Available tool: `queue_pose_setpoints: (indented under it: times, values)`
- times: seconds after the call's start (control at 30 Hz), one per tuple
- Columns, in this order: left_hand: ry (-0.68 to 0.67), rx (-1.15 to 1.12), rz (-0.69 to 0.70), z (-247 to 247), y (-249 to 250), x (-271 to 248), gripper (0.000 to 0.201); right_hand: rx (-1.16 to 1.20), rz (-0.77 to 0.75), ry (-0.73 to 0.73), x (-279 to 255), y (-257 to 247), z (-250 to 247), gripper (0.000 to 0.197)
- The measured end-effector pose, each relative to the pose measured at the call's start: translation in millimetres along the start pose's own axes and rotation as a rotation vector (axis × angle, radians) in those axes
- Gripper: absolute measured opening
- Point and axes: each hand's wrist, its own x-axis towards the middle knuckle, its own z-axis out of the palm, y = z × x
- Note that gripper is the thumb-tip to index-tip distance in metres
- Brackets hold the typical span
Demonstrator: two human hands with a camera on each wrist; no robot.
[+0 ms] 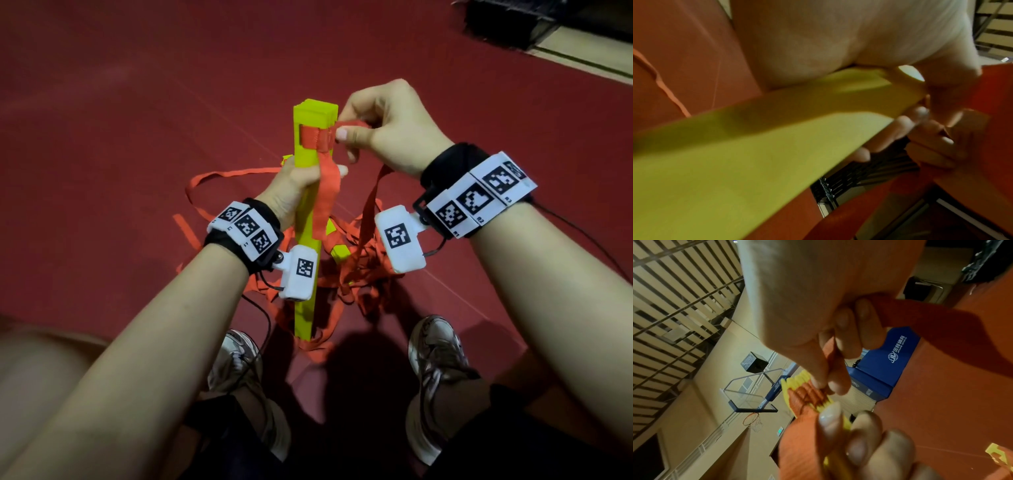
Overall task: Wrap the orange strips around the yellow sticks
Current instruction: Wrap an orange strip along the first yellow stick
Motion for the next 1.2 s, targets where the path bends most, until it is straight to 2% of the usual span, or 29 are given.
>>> queue_pose_setpoints:
  times: [0.13, 0.23, 0.37, 0.57, 0.67, 0.8, 0.9, 1.07, 1.13, 1.2]
  values:
    - [0.158, 0.143, 0.095, 9, 1, -2, 0.023, -0.122, -0.011, 0.065, -1, 0, 3, 0.011]
    - [0.234, 0.182, 0.155, 10, -4, -1, 0.018, -0.215, -0.020, 0.072, -3, -4, 5, 0.011]
    - [0.314, 0.181, 0.210, 12, -4, -2, 0.031, -0.339, -0.036, 0.081, -1, -9, 10, 0.013]
    - [0.423, 0.160, 0.264, 12, -8, 1, 0.031, -0.421, -0.071, 0.101, -2, -9, 20, 0.021]
    - [0.413, 0.180, 0.266, 8, -11, 5, 0.017, -0.507, -0.076, 0.085, -1, -6, 21, 0.028]
    - [0.302, 0.122, 0.232, 6, -12, 3, 0.004, -0.384, -0.008, 0.143, -4, -1, 23, 0.029]
    - [0.213, 0.010, 0.195, 10, -9, 0, 0.022, -0.303, 0.055, 0.161, -3, 3, 28, 0.035]
    - [0.154, -0.225, 0.091, 12, -8, 1, 0.047, -0.244, 0.094, 0.202, -5, 12, 33, 0.036]
    - [0.135, -0.199, 0.064, 9, -7, 2, 0.047, -0.246, 0.096, 0.208, -5, 14, 33, 0.034]
    - [0.110, -0.046, 0.086, 6, -5, 1, 0.038, -0.242, 0.093, 0.211, -6, 16, 33, 0.034]
